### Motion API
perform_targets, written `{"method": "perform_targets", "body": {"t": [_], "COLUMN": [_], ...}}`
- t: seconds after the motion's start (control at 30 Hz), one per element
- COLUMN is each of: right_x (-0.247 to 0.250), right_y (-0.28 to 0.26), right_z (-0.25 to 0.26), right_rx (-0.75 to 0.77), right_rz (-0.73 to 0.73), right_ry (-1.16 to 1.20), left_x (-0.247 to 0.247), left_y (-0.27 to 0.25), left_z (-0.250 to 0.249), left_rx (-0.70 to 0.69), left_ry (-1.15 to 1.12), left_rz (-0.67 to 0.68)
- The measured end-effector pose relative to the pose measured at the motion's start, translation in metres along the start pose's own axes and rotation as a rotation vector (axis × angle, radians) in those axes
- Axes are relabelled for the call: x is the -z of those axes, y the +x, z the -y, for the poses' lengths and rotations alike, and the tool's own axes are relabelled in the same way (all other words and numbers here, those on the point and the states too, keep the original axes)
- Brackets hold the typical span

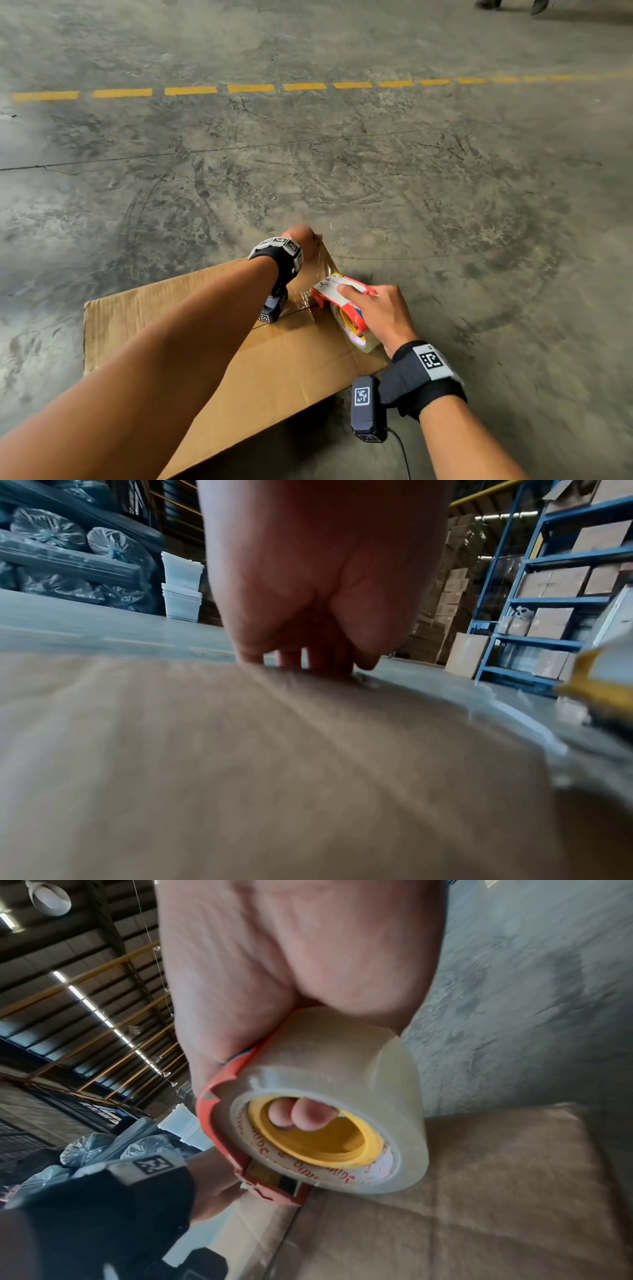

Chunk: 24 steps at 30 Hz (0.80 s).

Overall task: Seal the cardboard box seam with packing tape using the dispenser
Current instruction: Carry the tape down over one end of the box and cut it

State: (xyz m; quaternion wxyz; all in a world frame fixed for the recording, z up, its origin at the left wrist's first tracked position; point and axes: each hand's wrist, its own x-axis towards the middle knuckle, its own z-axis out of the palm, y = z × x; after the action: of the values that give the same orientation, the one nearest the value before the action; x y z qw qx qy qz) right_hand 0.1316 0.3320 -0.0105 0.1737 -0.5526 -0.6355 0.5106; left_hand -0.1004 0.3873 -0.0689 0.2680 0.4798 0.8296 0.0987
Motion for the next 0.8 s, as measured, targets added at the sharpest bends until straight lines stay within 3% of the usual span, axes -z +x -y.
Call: {"method": "perform_targets", "body": {"t": [0.27,0.5,0.8], "right_x": [0.003,0.009,0.015], "right_y": [-0.005,-0.009,-0.015], "right_z": [0.009,0.008,0.01], "right_rx": [-0.067,-0.09,-0.077], "right_rz": [0.018,0.036,0.004], "right_ry": [0.039,0.075,-0.028], "left_x": [-0.004,-0.029,-0.024], "left_y": [-0.063,-0.074,-0.077], "left_z": [0.03,0.042,0.036], "left_rx": [-0.23,-0.215,-0.169], "left_ry": [0.206,0.269,0.242], "left_rz": [0.099,0.043,0.075]}}
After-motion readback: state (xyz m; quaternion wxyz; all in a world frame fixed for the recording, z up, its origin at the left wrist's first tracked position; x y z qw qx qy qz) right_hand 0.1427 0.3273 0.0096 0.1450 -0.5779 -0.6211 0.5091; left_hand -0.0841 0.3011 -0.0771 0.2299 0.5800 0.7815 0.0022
